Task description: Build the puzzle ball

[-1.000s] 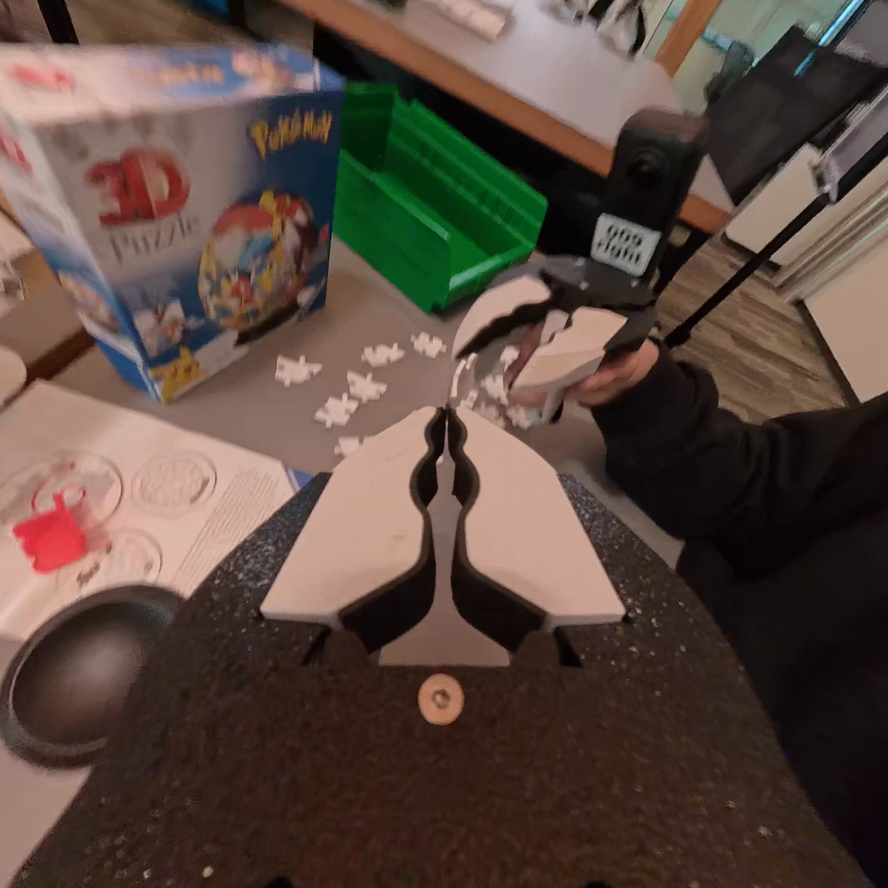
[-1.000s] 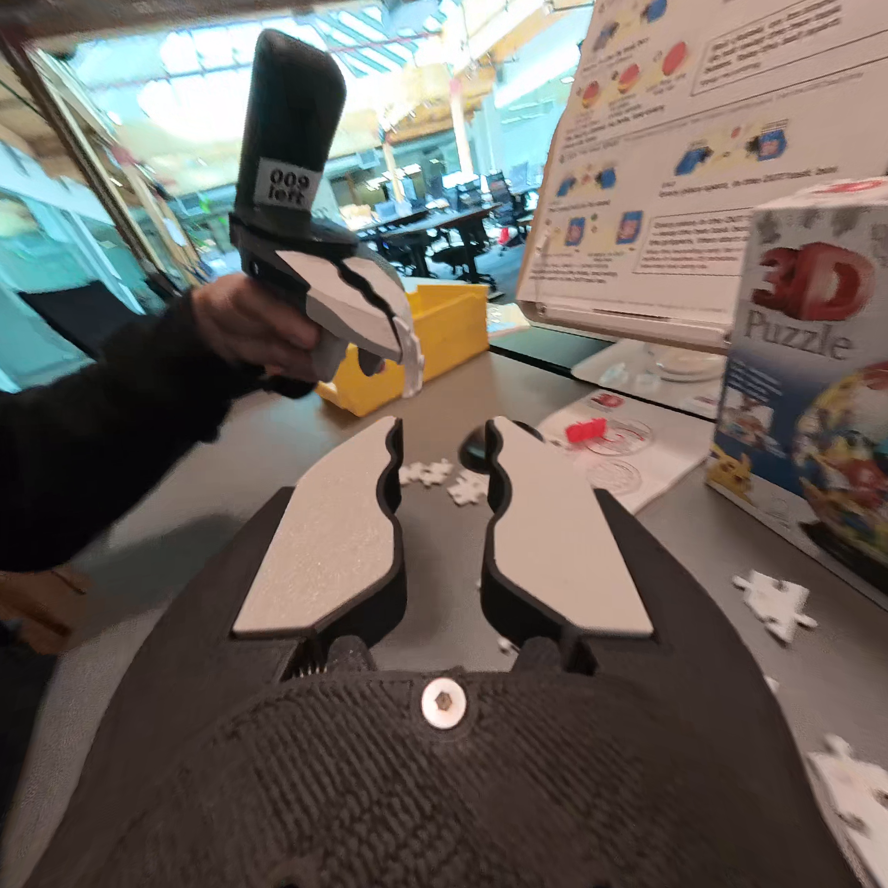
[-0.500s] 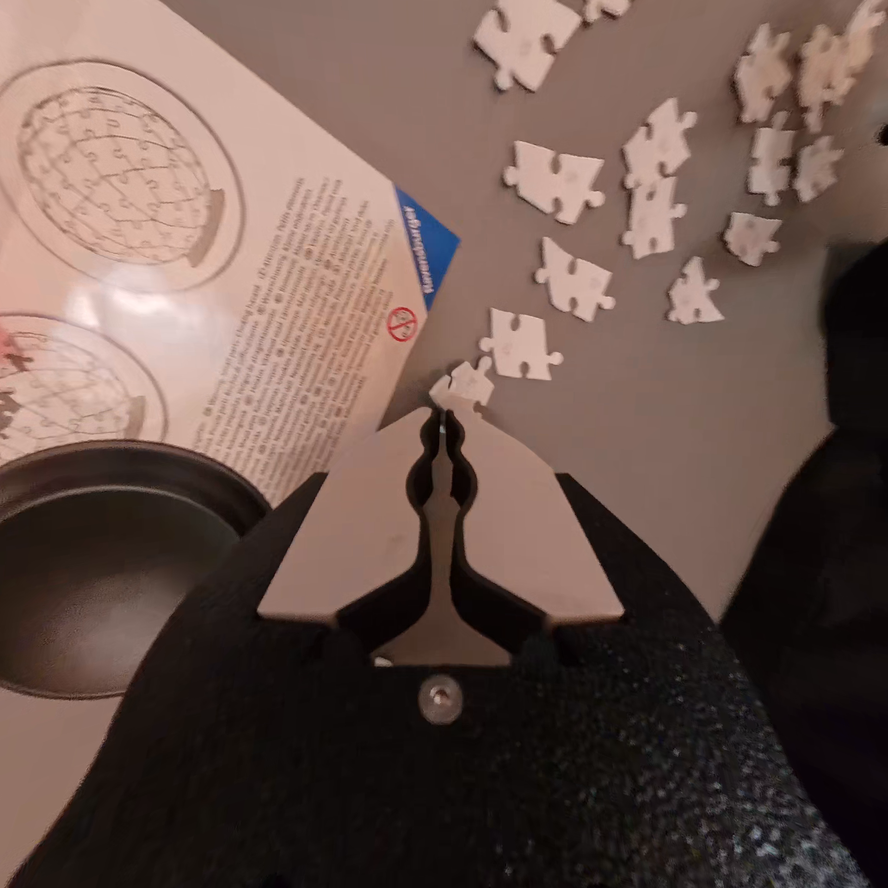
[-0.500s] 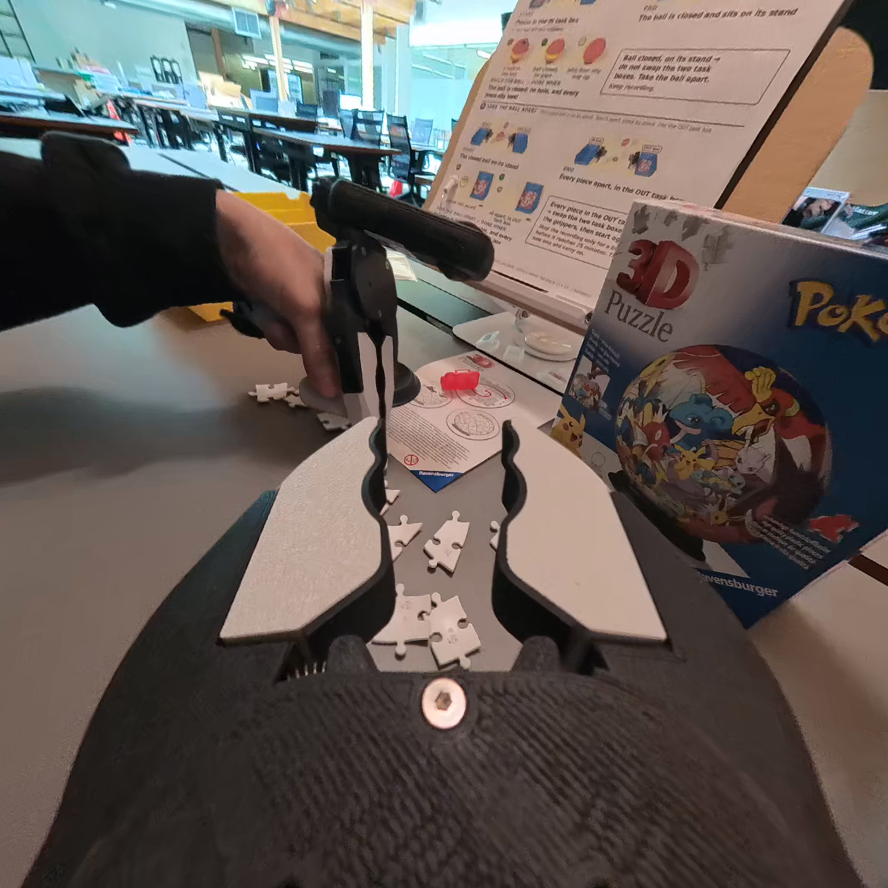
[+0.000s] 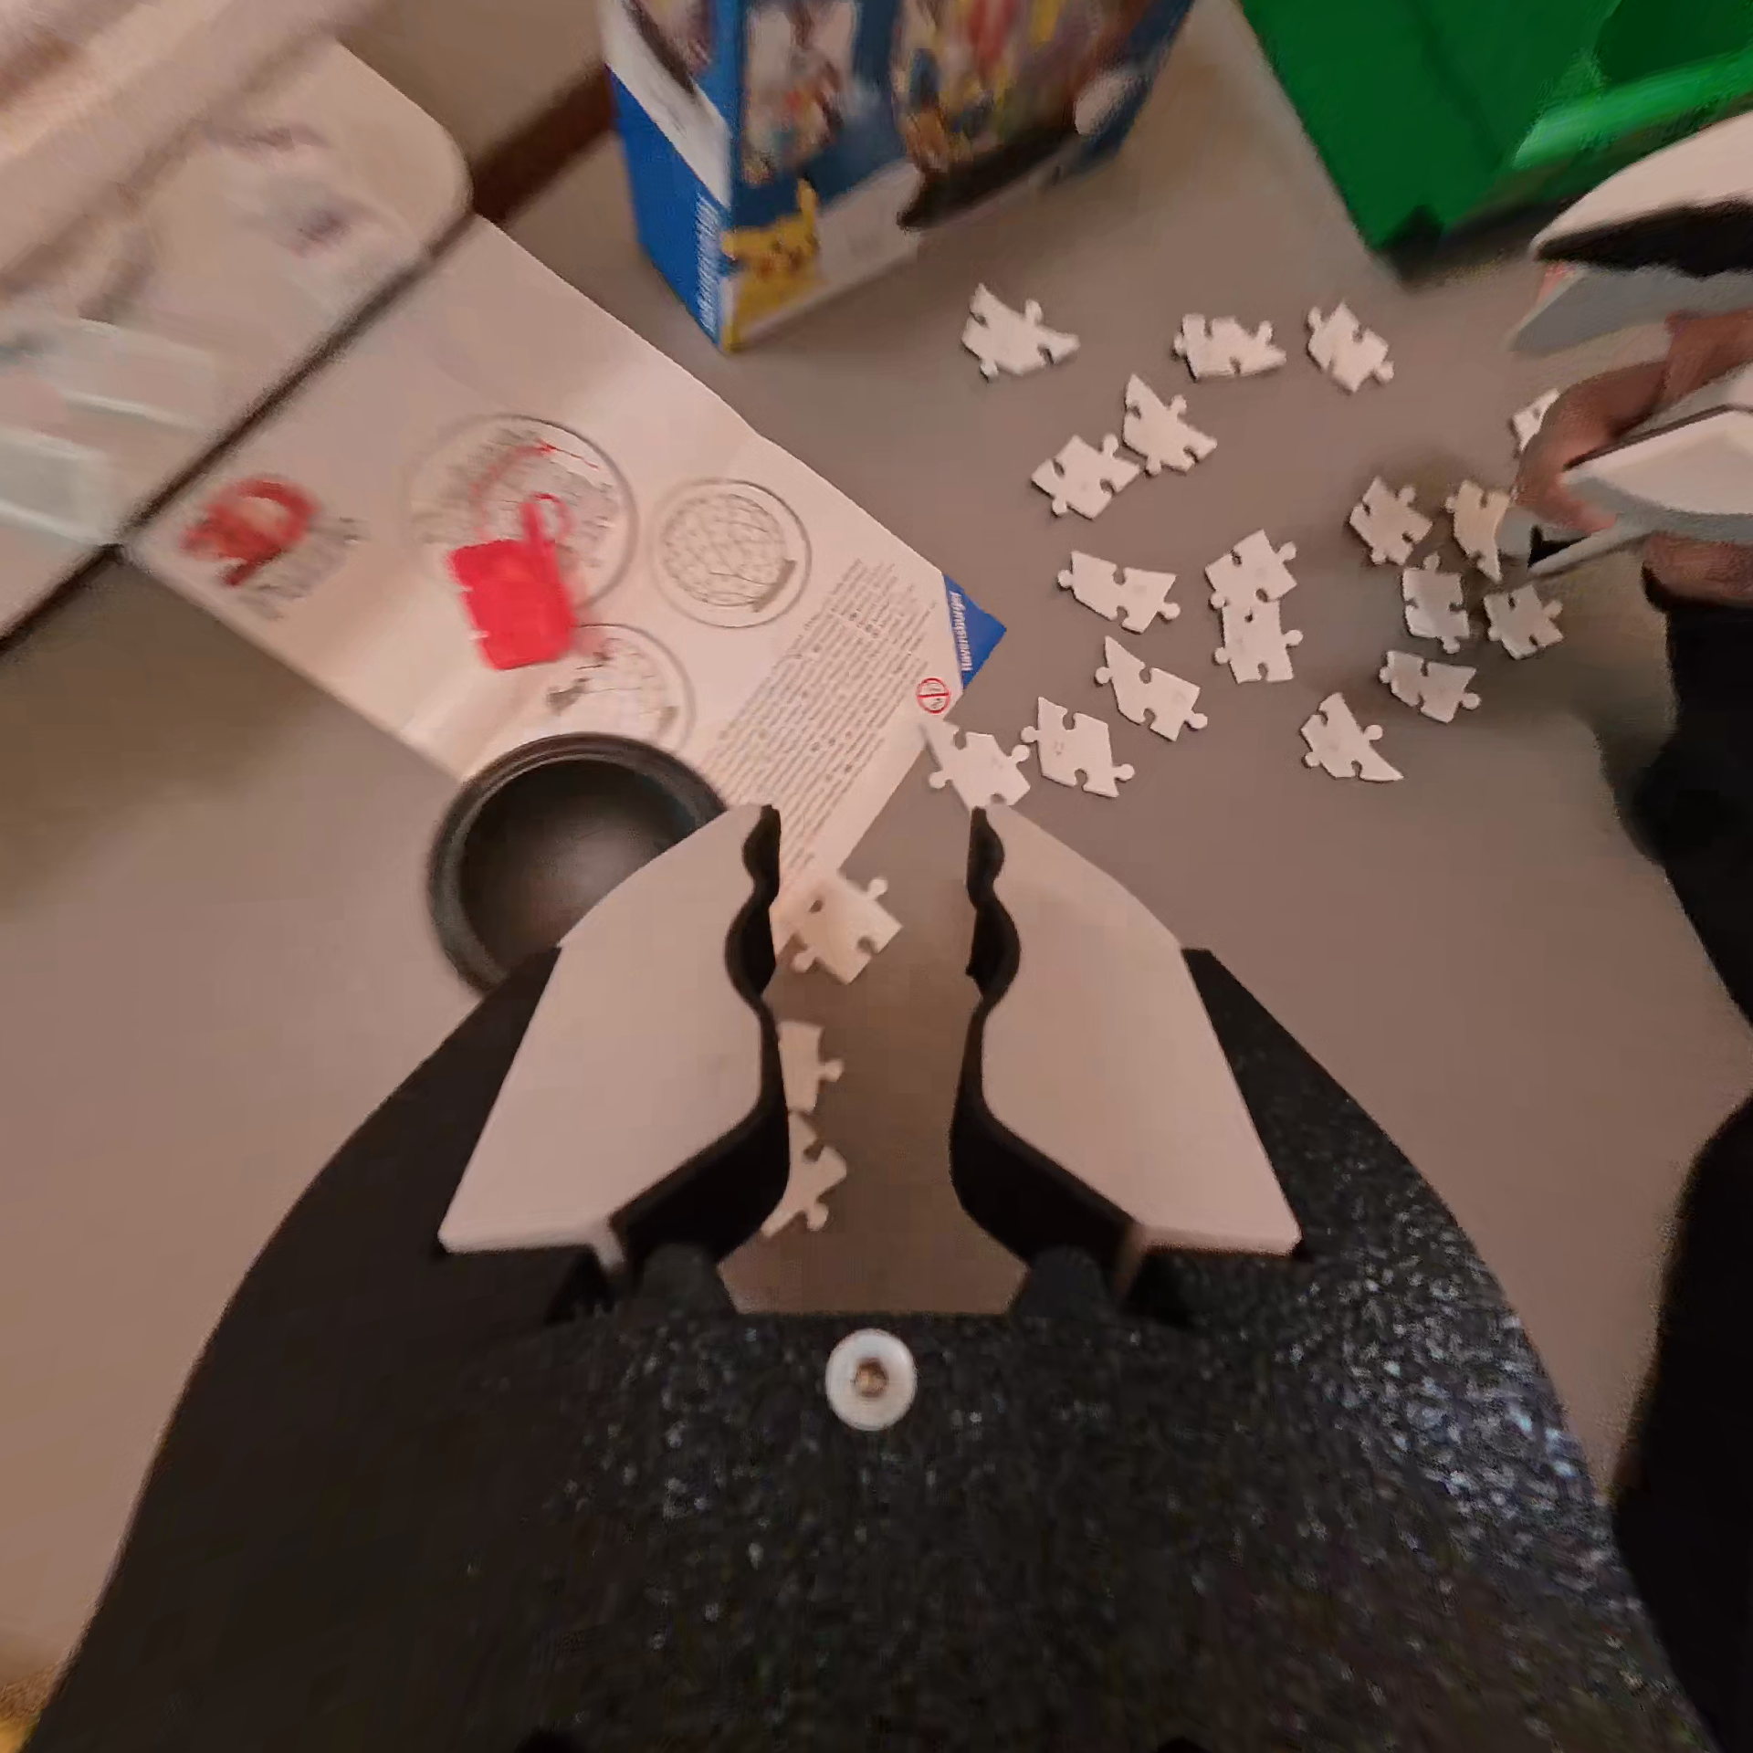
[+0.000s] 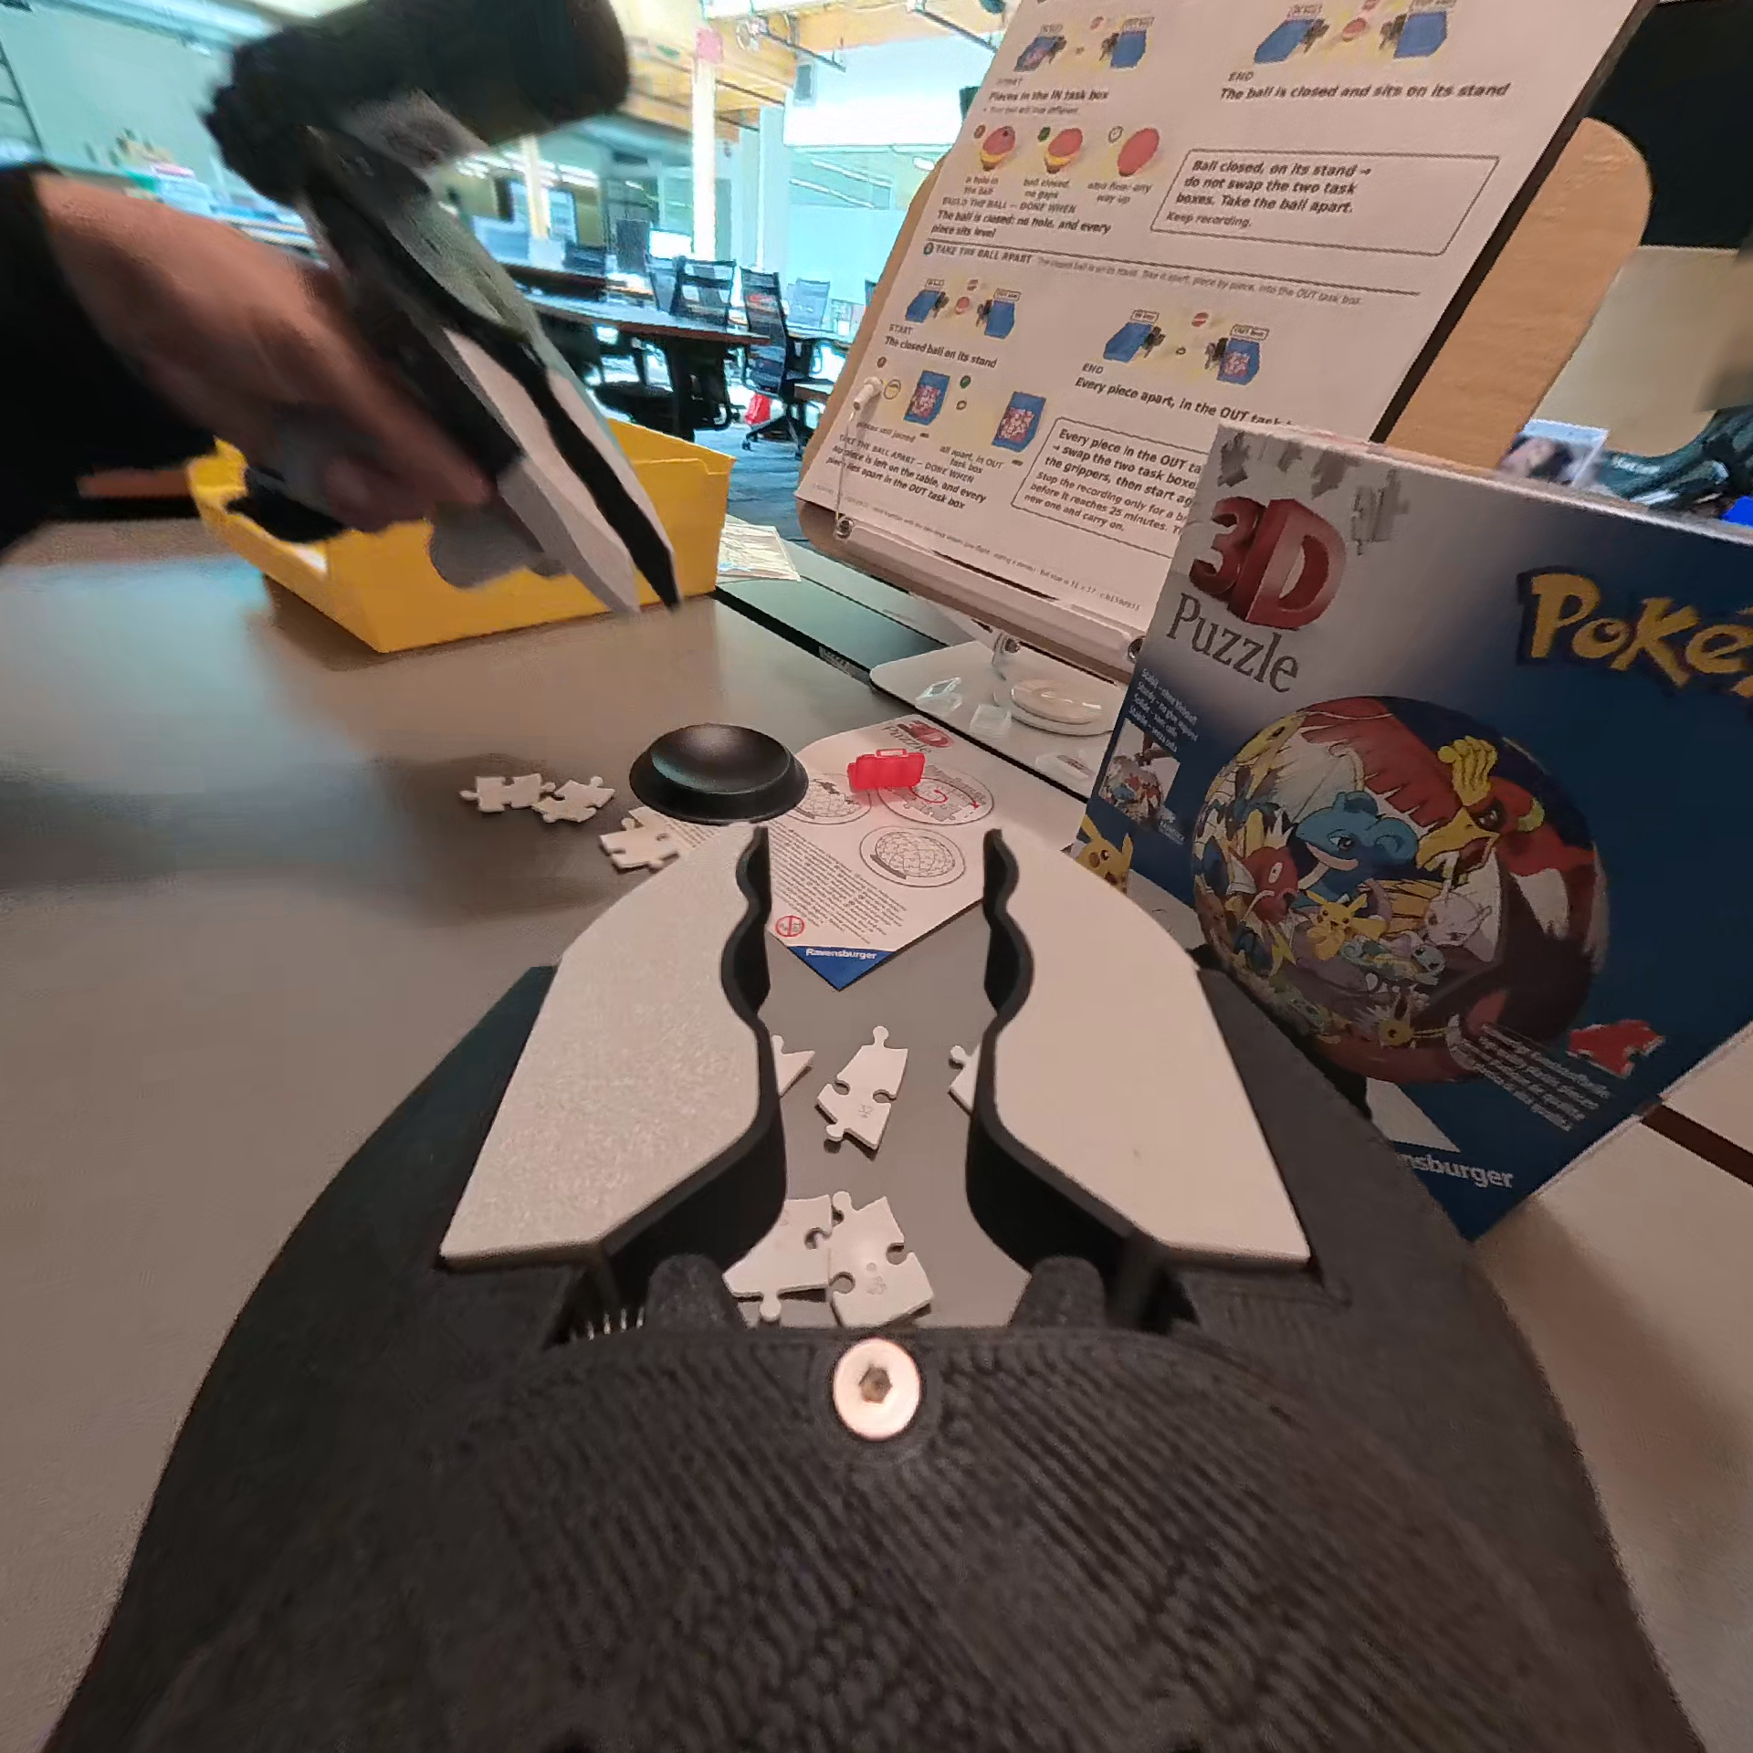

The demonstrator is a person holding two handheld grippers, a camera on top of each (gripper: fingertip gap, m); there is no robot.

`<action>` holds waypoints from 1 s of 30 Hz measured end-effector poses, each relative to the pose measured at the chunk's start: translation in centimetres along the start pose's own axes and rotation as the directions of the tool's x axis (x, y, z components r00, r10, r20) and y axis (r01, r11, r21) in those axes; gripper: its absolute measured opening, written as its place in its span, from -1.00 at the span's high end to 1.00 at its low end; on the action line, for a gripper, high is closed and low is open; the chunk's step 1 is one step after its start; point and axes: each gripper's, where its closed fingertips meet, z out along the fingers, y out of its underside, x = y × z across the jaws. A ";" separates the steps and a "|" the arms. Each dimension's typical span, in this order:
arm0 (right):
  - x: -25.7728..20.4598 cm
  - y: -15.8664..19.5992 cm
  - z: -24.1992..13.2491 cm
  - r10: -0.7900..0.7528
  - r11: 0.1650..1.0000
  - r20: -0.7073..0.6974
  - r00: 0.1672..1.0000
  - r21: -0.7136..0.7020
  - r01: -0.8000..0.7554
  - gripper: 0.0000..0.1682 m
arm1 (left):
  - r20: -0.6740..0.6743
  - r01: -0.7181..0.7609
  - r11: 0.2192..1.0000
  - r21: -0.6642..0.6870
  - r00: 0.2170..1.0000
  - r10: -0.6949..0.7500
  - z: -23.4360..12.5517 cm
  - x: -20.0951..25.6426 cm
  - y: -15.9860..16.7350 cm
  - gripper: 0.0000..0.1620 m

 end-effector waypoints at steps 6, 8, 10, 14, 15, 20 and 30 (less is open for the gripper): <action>-0.6 0.1 0.6 -0.041 0.999 -0.008 0.999 0.009 0.041 0.51 | 0.313 -0.006 0.991 0.131 0.949 -0.036 -10.6 -6.9 2.7 0.59; -0.5 0.1 0.7 -0.059 0.998 -0.020 0.998 0.012 0.059 0.53 | 0.431 0.000 0.993 0.114 0.901 -0.050 -14.5 -10.2 4.4 0.60; -0.5 0.1 0.8 -0.087 0.996 -0.033 0.996 0.013 0.087 0.55 | 0.507 0.038 0.998 0.050 0.860 -0.058 -17.7 -13.4 6.7 0.59; -0.8 0.2 1.0 -0.132 0.991 -0.034 0.991 0.010 0.132 0.57 | 0.473 0.173 0.981 -0.090 0.874 -0.111 -20.6 -17.1 11.3 0.51; -0.9 0.2 1.0 -0.146 0.989 -0.034 0.989 0.013 0.146 0.57 | 0.481 0.189 0.974 -0.122 0.870 -0.109 -20.8 -18.1 12.2 0.51; -1.3 0.3 1.2 -0.163 0.986 -0.025 0.986 0.039 0.163 0.59 | 0.442 0.205 0.887 -0.414 0.897 0.000 -19.0 -21.7 18.9 0.51; -2.5 1.1 1.5 -0.194 0.980 -0.005 0.981 0.034 0.194 0.62 | 0.171 0.071 0.862 -0.502 0.985 0.018 -14.5 -20.0 22.1 0.56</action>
